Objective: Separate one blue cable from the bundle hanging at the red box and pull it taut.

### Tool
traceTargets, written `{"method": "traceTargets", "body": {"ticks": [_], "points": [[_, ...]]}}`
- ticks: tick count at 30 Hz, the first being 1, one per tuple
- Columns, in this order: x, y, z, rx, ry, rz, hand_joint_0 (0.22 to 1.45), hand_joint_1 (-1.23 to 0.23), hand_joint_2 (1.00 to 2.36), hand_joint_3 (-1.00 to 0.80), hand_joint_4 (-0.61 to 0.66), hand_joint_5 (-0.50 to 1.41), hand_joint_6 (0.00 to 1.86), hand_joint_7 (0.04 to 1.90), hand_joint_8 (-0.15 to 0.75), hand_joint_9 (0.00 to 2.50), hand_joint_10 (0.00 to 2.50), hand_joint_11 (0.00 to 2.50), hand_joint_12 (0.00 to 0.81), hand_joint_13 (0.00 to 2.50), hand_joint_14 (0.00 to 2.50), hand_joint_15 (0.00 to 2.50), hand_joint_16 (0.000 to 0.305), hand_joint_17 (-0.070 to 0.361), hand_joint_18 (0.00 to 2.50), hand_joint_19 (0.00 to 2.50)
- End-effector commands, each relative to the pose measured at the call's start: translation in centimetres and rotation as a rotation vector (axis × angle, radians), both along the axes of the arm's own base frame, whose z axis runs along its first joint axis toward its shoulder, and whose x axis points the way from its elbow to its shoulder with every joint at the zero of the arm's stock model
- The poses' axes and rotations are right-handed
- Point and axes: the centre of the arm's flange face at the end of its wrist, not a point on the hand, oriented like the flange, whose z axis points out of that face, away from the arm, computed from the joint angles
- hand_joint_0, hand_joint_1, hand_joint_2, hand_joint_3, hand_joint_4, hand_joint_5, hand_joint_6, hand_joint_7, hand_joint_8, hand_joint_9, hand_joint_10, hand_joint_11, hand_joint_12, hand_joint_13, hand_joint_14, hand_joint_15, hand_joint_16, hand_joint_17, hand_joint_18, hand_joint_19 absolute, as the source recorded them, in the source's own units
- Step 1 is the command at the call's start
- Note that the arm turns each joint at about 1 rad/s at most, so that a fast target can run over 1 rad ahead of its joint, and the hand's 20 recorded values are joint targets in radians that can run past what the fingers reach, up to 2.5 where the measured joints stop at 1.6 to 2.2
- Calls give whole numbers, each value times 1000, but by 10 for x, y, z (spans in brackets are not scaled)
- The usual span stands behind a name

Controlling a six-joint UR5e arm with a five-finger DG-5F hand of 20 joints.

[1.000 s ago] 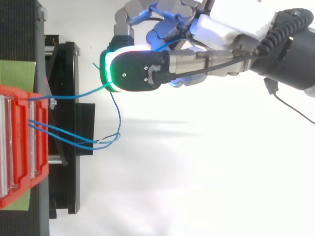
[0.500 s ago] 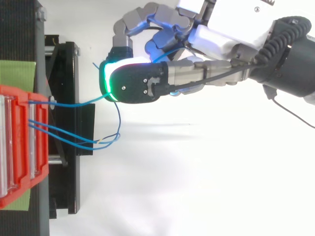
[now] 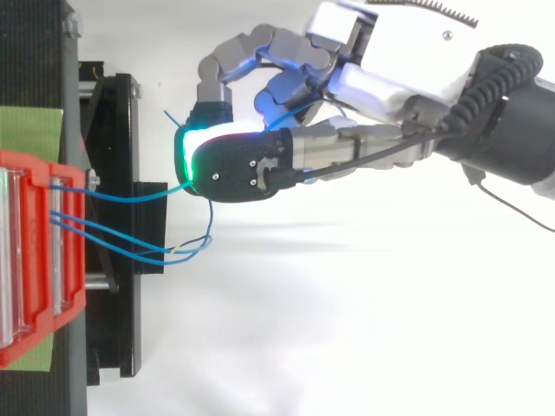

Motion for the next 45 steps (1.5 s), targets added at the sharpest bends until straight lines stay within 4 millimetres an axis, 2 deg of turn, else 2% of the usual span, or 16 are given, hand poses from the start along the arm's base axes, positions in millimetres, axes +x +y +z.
{"method": "traceTargets", "body": {"ticks": [1,10,19,25,29,45], "points": [[0,1,-6,9,7,1,612,-651,1022,-230,115,-182,937,1084,257,983,2015,1378,288,1307,1000,1464,48,107,935,1020],[0,9,-6,7,10,4,569,-540,1000,-500,138,-191,931,1037,265,956,2146,1364,304,1313,1098,1398,50,112,950,1005],[-1,13,-10,6,12,-1,564,-530,1000,-500,132,-190,928,1012,263,942,2246,1280,307,1301,1137,1368,50,112,955,1001],[-1,13,-11,6,13,-1,609,-598,1014,-339,108,-188,923,1089,257,942,2223,1333,298,1298,1114,1396,49,110,944,1006],[-1,13,-11,6,13,-2,615,-644,1022,-227,63,-186,939,1064,250,935,2240,1306,290,1301,1093,1410,48,107,939,1015],[-1,14,-11,14,9,-8,609,-712,1026,-45,-26,-149,934,1177,242,1010,2181,1363,301,1331,1062,1429,48,108,947,1014]]}}
